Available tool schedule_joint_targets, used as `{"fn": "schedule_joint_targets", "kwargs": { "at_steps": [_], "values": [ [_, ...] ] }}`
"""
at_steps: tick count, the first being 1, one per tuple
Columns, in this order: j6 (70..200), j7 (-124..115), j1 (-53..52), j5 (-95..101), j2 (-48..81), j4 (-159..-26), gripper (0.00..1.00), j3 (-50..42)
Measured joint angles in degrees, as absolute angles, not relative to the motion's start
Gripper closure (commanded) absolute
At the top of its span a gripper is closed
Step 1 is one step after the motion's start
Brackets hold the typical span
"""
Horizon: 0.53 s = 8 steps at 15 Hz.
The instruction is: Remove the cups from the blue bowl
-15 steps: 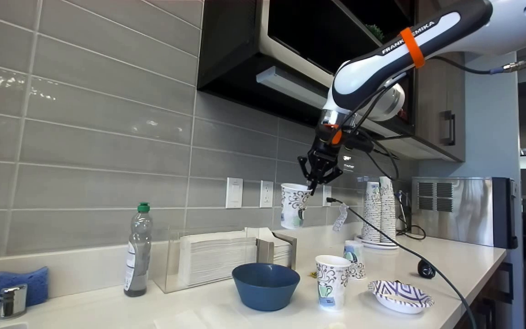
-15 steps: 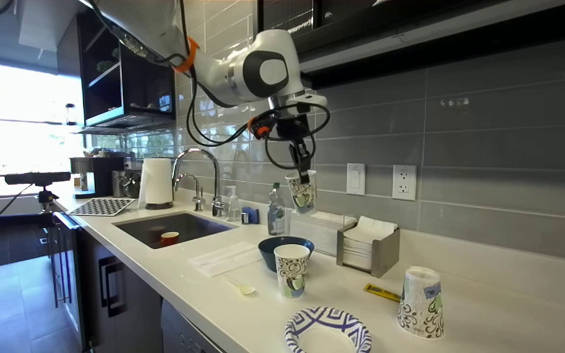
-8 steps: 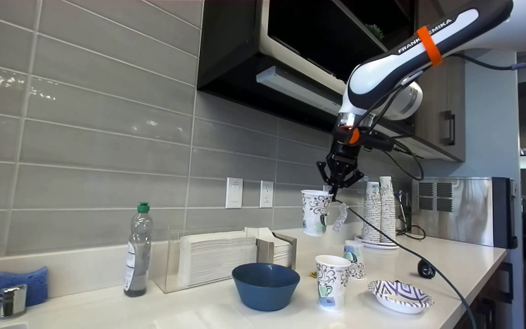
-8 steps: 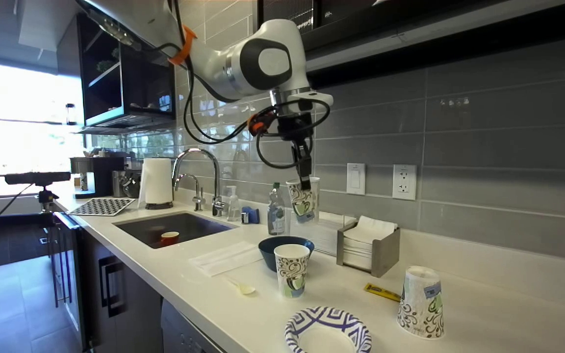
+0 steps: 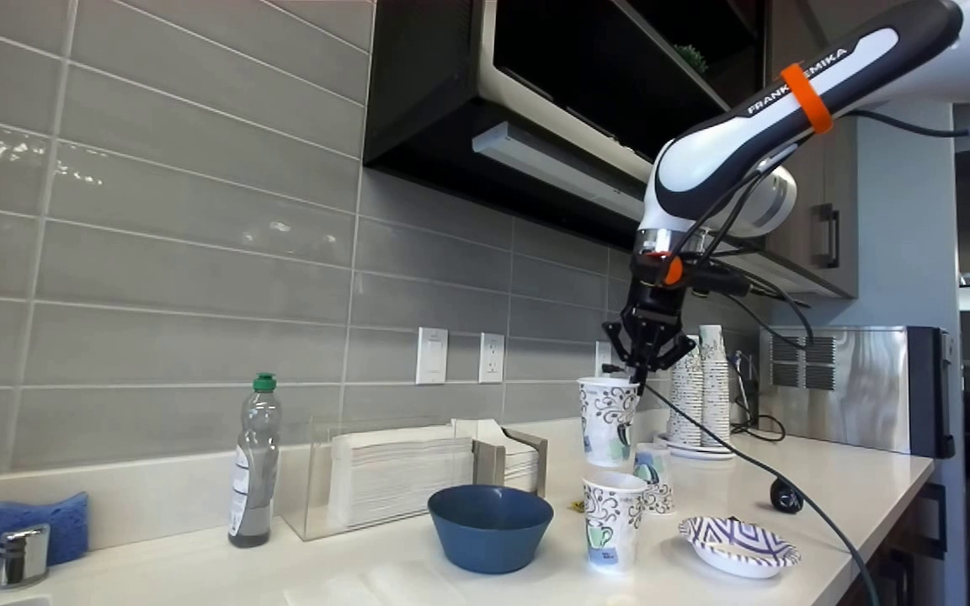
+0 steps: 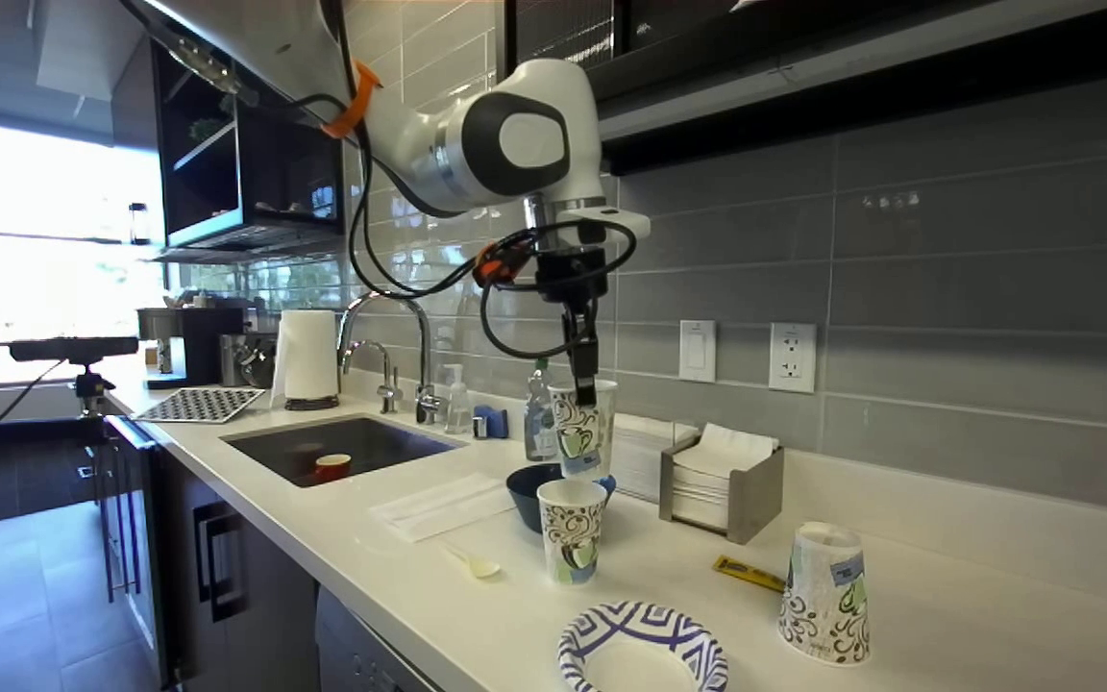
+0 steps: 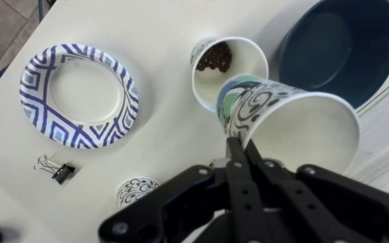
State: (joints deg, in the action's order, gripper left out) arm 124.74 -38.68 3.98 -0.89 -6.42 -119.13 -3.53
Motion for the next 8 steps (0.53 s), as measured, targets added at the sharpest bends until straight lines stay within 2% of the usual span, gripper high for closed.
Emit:
{"fn": "schedule_joint_targets", "kwargs": {
  "at_steps": [8],
  "values": [
    [124.74,-38.68,4.15,-2.15,-6.47,-121.5,0.99,-3.53]
  ]
}}
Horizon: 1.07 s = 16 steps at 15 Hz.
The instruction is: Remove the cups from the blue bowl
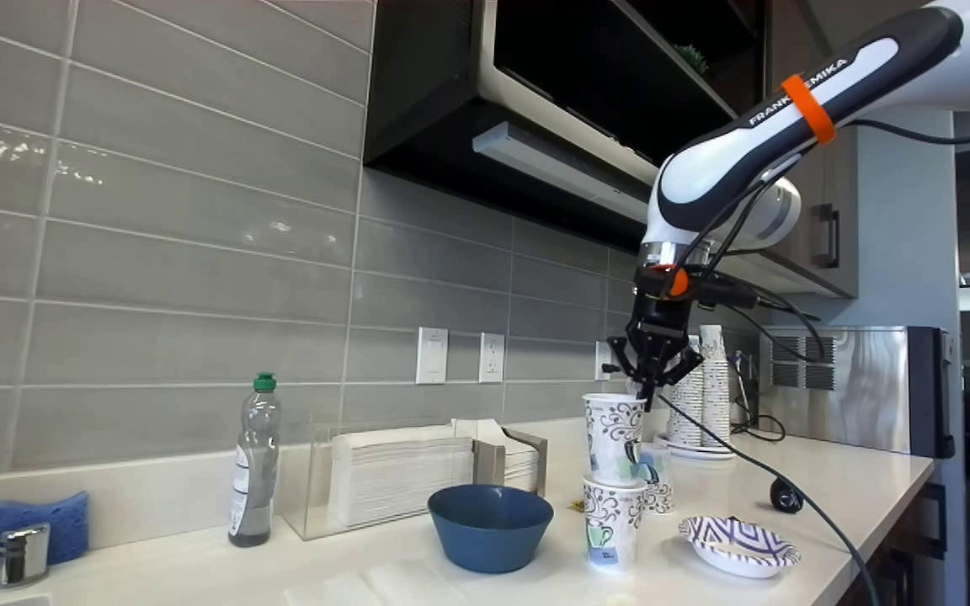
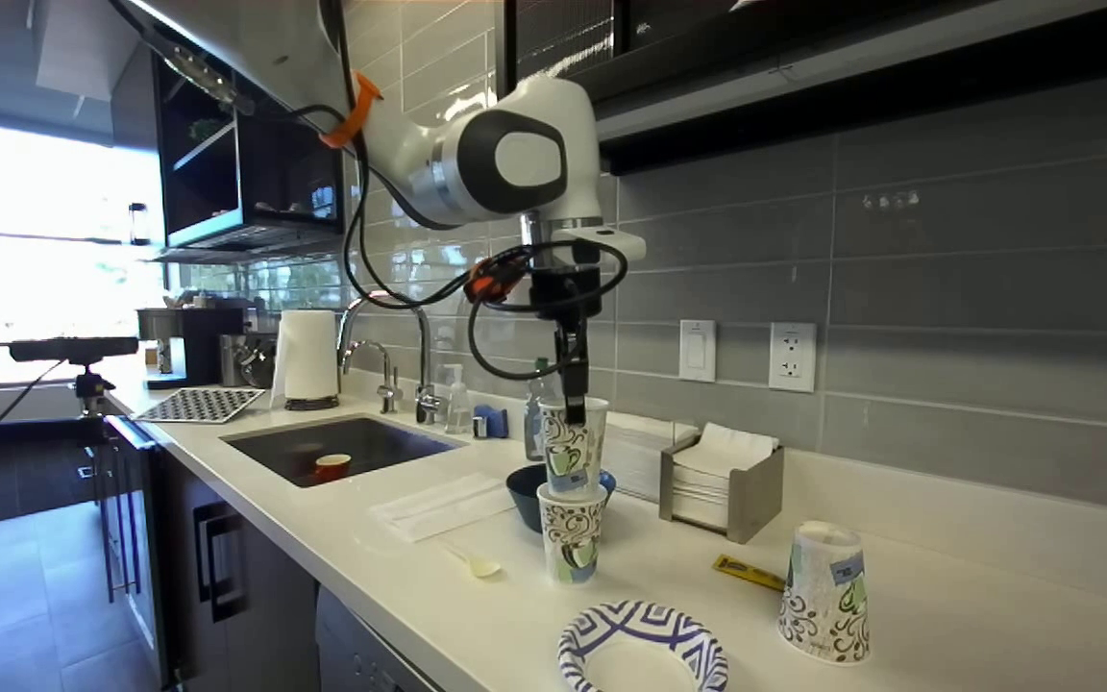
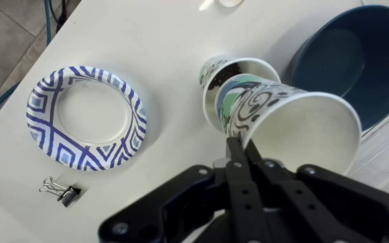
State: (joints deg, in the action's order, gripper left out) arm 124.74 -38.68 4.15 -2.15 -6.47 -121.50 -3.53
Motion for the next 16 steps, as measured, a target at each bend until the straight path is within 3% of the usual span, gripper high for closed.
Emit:
{"fn": "schedule_joint_targets", "kwargs": {
  "at_steps": [15,16],
  "values": [
    [124.74,-38.68,4.29,-3.02,-6.5,-122.57,0.99,-3.53],
    [124.74,-38.68,4.31,-3.04,-6.59,-122.75,0.71,-3.53]
  ]
}}
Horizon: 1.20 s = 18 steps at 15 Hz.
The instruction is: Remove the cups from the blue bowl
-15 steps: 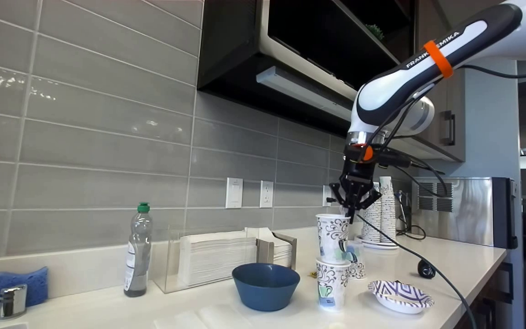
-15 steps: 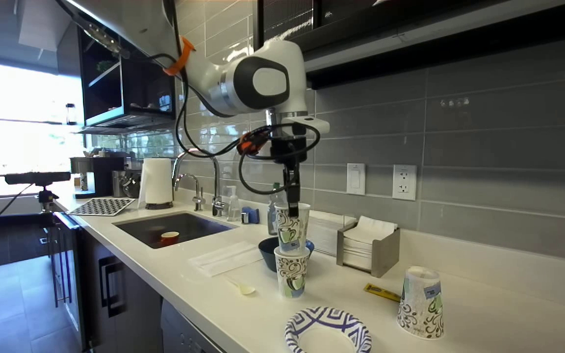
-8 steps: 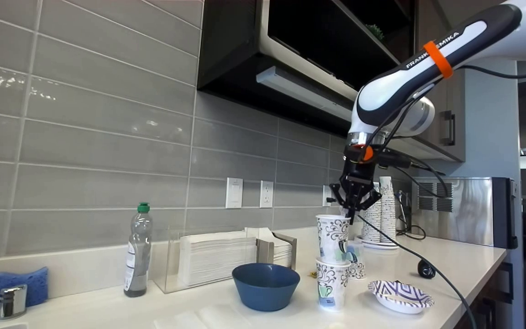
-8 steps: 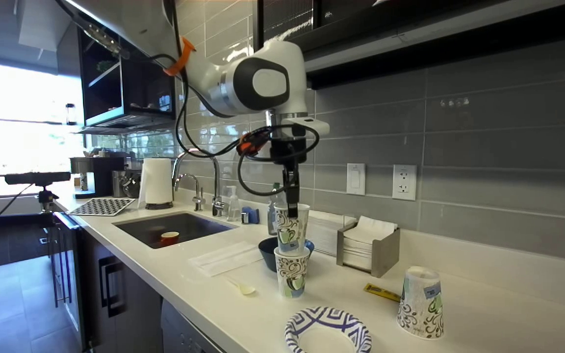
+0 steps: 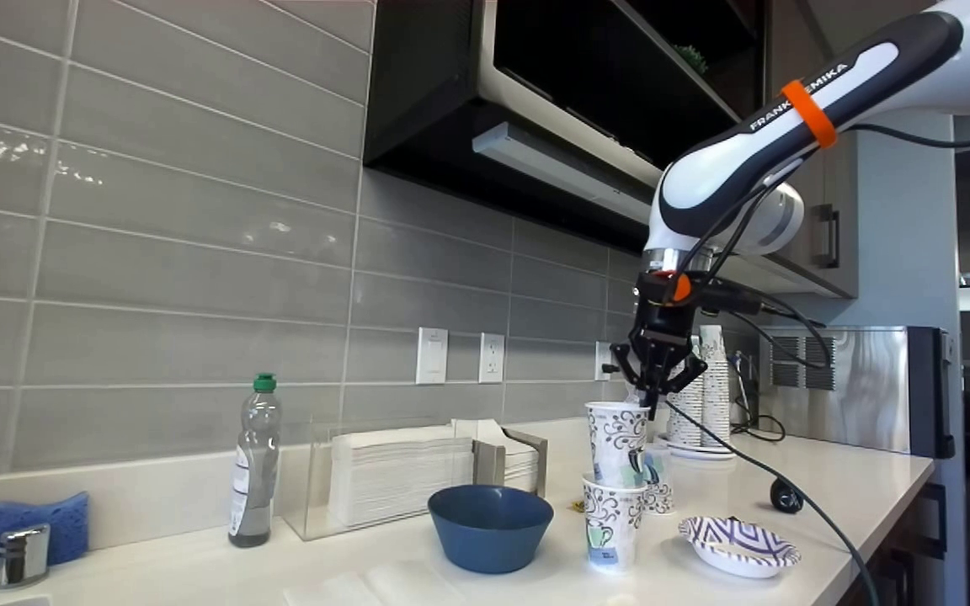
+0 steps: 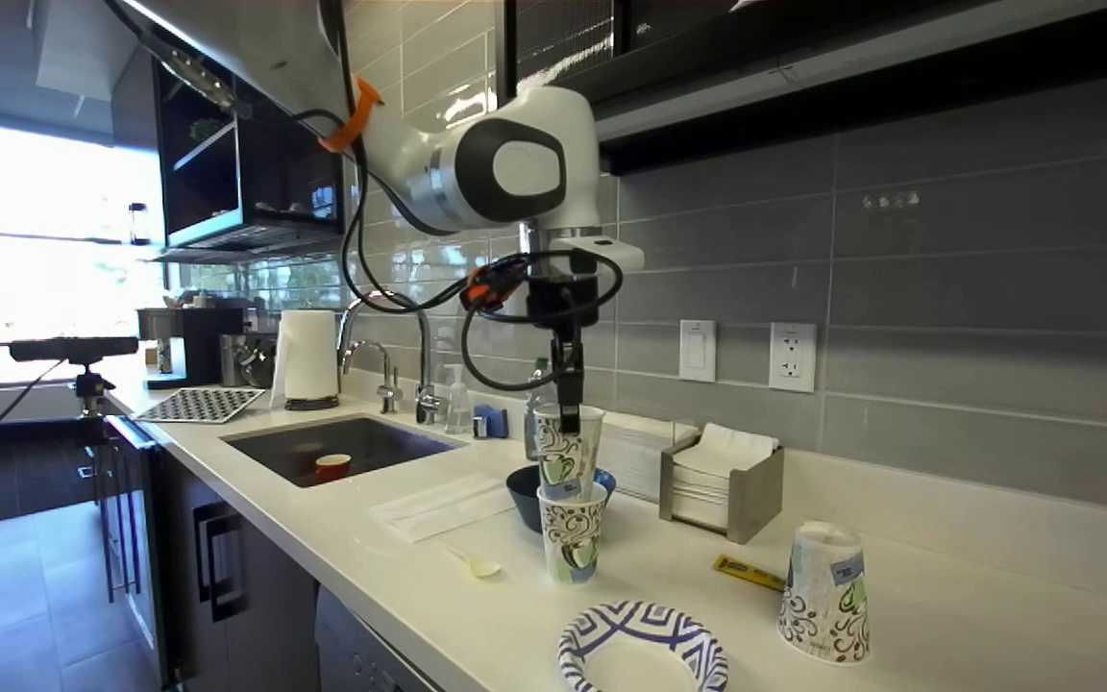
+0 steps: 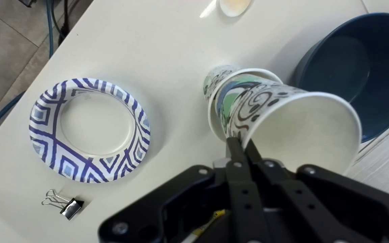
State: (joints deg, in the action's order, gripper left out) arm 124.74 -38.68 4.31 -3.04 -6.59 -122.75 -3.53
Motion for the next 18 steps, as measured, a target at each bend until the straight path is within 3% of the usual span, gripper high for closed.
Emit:
{"fn": "schedule_joint_targets", "kwargs": {
  "at_steps": [1,4,11,18],
  "values": [
    [124.74,-38.68,4.33,-3.06,-6.71,-122.9,0.71,-3.53],
    [124.62,-38.64,4.36,-3.33,-7.11,-122.99,0.52,-3.56],
    [124.61,-38.38,4.36,-3.37,-8.41,-123.1,0.02,-3.55],
    [124.38,-30.32,4.3,-2.49,-13.26,-125.83,0.0,-2.61]
  ]
}}
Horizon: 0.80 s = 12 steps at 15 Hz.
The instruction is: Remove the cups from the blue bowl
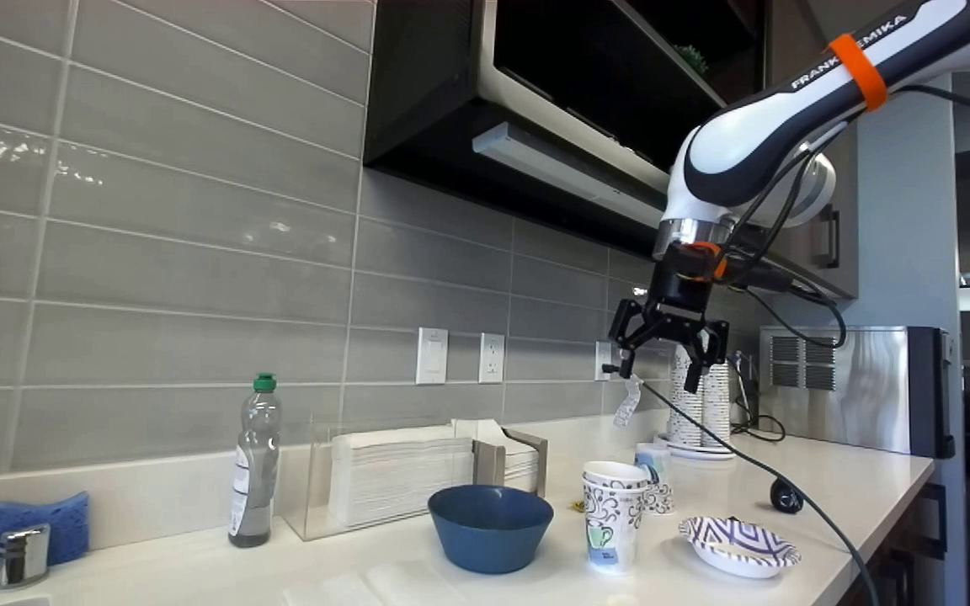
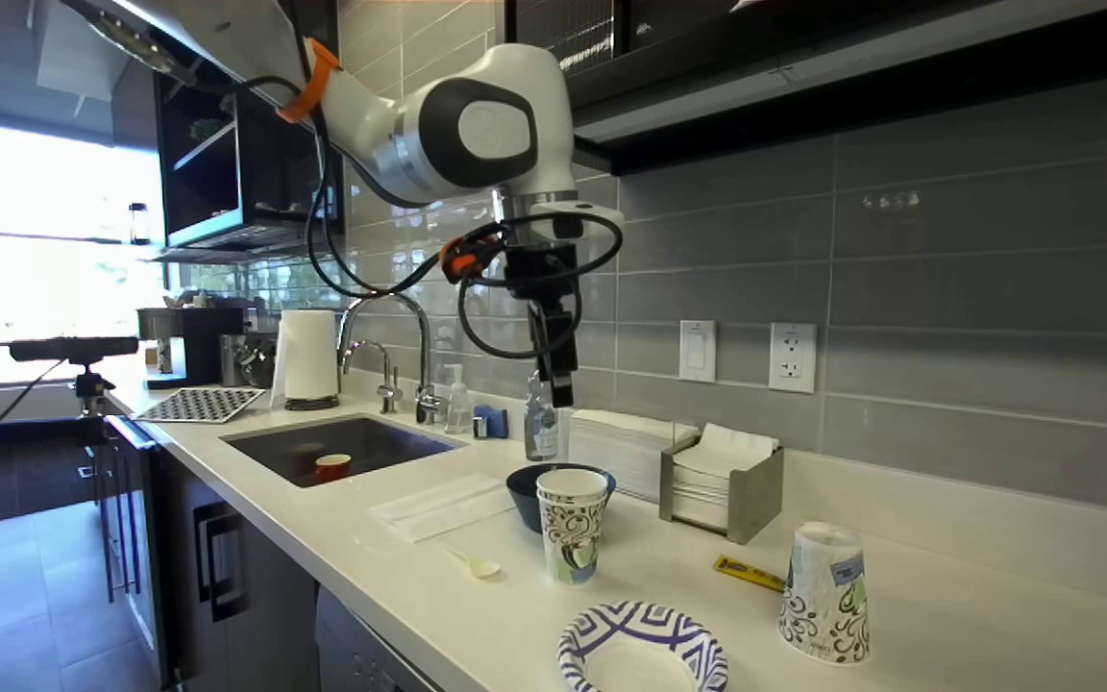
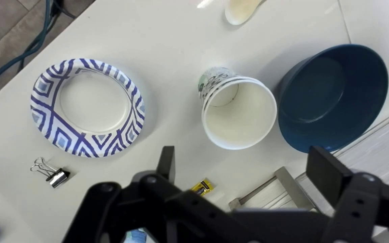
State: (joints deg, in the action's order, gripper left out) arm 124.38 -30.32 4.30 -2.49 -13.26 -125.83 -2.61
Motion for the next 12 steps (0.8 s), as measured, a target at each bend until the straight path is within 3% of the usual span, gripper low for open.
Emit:
{"fn": "schedule_joint_targets", "kwargs": {
  "at_steps": [12],
  "values": [
    [117.3,-17.68,4.22,-0.09,-25.19,-131.75,0.0,0.3]
  ]
}}
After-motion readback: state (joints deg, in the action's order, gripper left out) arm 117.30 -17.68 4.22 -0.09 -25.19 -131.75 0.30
